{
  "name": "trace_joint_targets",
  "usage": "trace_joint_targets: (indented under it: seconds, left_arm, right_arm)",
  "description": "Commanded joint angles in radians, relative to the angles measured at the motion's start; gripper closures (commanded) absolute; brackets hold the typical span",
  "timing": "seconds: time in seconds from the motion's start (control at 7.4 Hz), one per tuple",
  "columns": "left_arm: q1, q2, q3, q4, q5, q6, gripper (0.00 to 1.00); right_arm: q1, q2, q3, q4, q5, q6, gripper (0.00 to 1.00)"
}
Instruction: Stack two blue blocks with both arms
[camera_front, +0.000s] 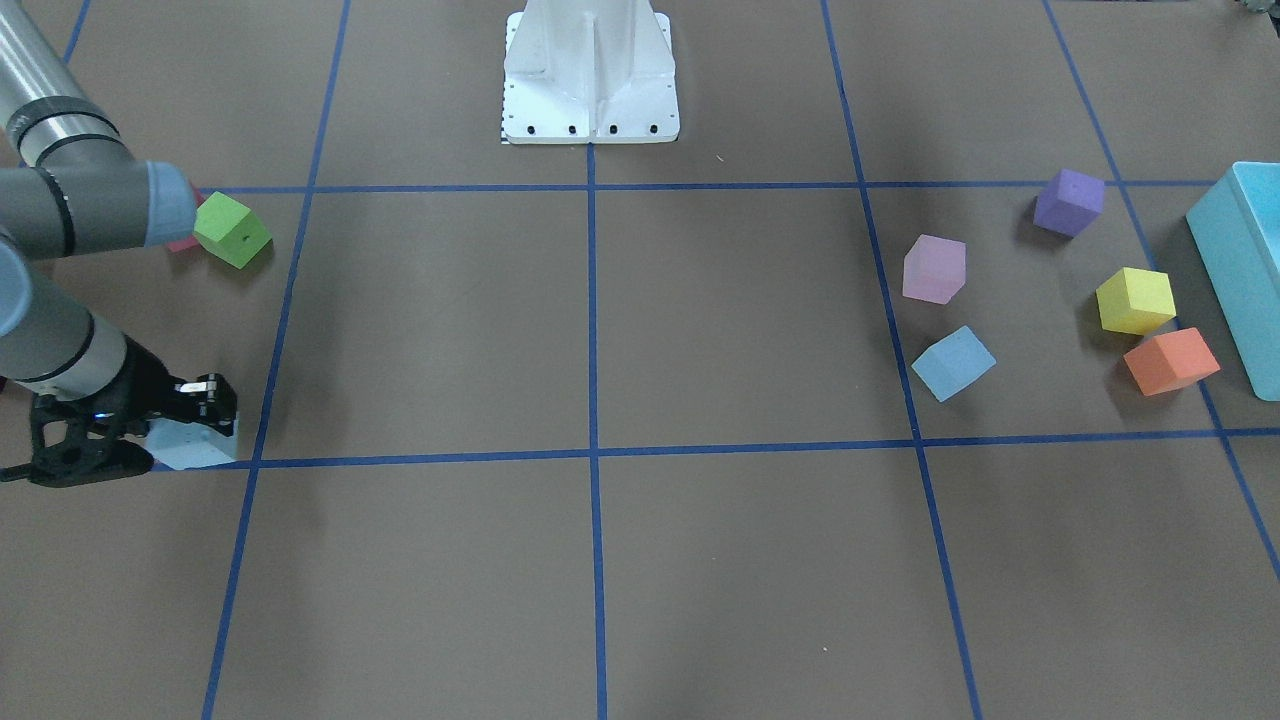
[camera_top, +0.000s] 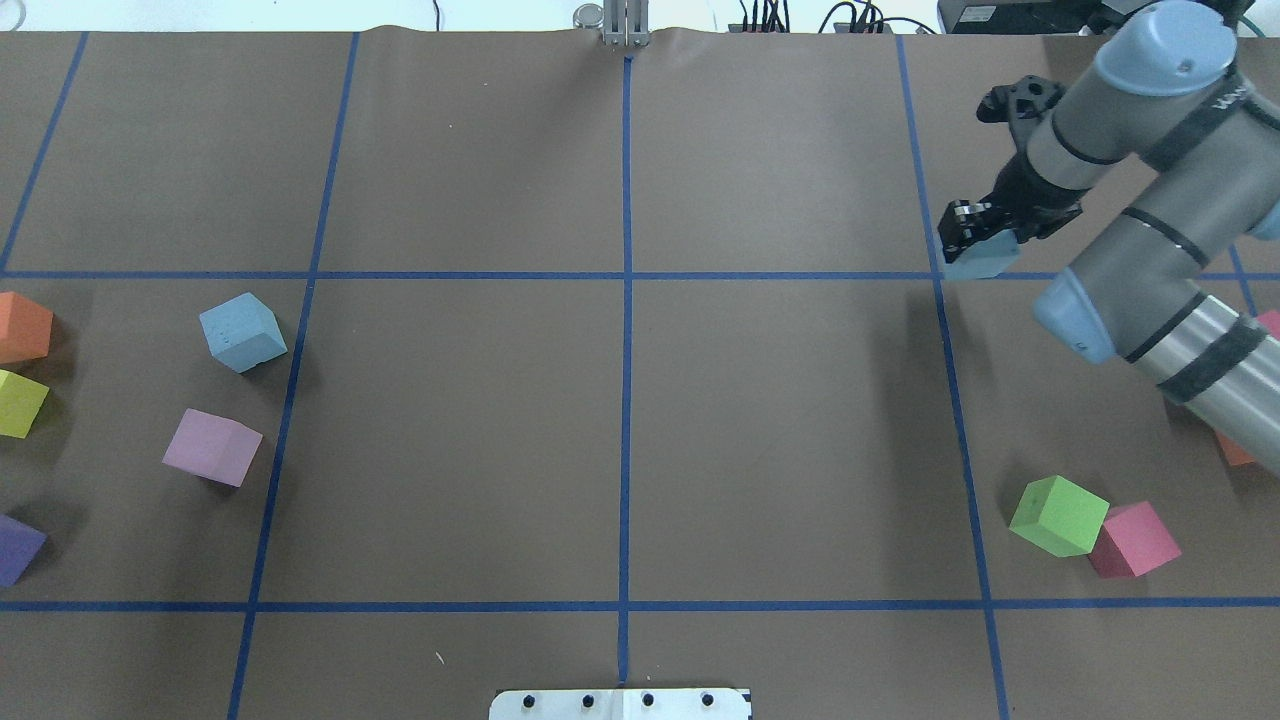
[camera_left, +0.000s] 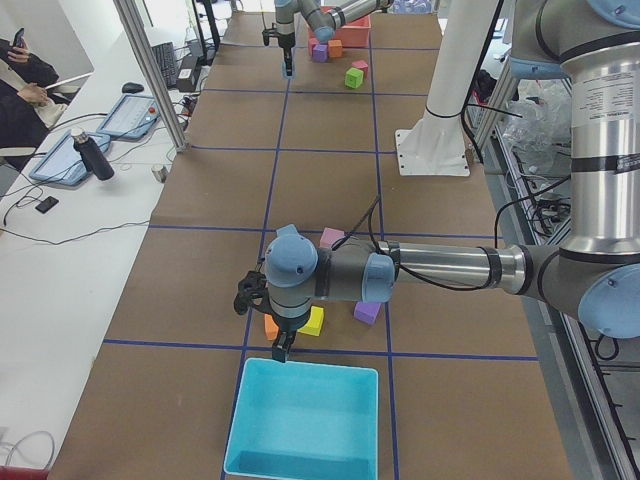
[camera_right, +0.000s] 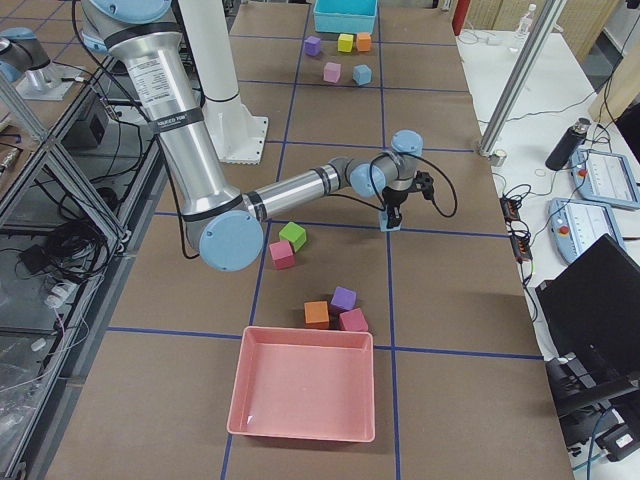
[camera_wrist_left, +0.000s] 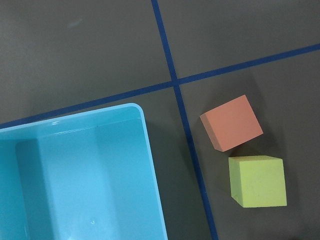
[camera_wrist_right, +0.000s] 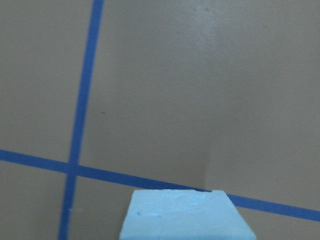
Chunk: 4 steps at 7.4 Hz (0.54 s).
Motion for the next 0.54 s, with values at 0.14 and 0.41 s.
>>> trace_joint_targets:
  seconds: [0.14, 0.41]
  left_arm:
    - [0.000, 0.000, 0.007, 0.001, -0.002, 0.000, 0.02]
    - [0.000, 0.000, 0.007, 0.001, -0.002, 0.000, 0.02]
  right_arm:
    - [-0.278, 0.222, -0.011, -0.018, -0.170, 0.461, 0.91]
    - [-0.401, 0.429, -0.140, -0.060, -0.241, 0.614, 0.91]
